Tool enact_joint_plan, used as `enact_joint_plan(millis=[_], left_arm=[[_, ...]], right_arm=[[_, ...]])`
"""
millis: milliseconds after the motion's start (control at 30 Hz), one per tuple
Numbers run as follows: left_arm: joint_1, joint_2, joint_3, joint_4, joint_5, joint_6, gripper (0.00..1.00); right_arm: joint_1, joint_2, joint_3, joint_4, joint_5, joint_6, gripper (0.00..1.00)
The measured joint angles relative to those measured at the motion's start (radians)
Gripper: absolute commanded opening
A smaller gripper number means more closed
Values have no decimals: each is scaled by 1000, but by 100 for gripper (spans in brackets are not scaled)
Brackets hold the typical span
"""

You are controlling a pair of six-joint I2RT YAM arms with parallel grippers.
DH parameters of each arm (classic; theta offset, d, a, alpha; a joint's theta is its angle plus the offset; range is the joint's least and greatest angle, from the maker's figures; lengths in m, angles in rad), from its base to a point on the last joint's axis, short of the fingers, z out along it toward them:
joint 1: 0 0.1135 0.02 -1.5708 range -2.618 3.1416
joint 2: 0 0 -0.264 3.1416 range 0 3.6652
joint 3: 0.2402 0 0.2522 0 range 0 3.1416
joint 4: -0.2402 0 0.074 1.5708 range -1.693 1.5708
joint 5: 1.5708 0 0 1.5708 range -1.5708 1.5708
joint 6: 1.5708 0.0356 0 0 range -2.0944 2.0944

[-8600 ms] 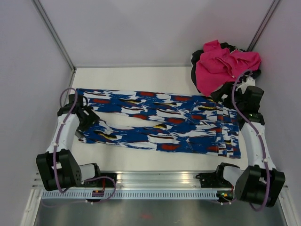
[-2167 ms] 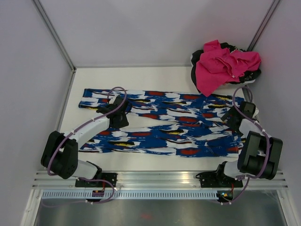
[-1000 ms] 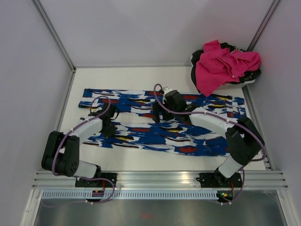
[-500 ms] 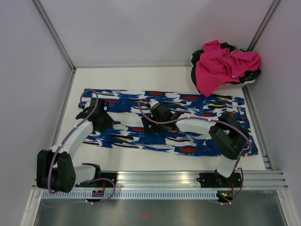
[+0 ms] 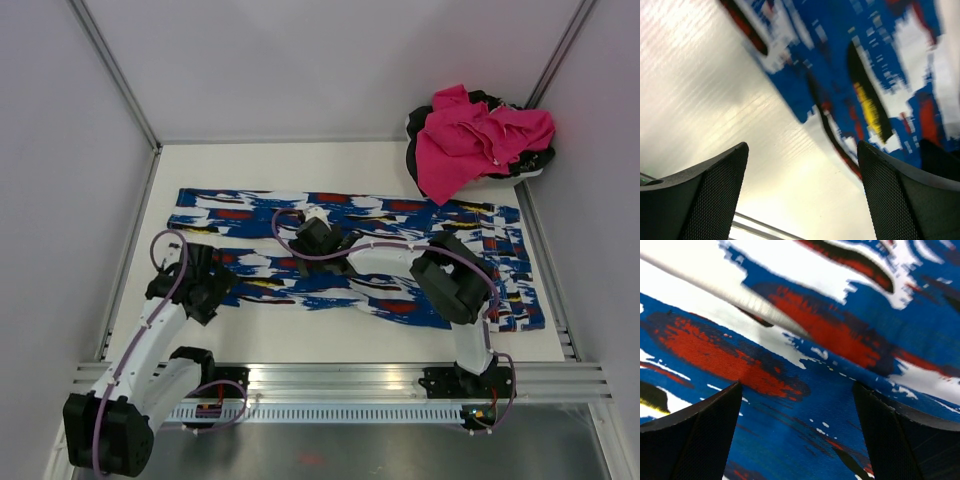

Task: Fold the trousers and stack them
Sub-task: Flatten the trousers out

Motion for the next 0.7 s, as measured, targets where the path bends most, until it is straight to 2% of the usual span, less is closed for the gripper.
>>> enact_joint_plan(millis=[267, 500, 633, 667, 700], left_arm=[[0, 50, -79, 56, 47, -71, 85], [0, 191, -78, 150, 38, -74, 76], [0, 256, -87, 202, 40, -77, 56], [0, 258, -89, 215, 41, -78, 49], [0, 258, -95, 239, 40, -82, 36]], right_arm=[[-3, 60, 72, 13, 44, 5, 98], [-8, 32, 23, 67, 14, 16, 98], [-10, -6, -27, 84, -6, 34, 98], [-10, -15, -36, 80, -12, 37, 98], [-10, -25, -43, 72, -23, 42, 98]])
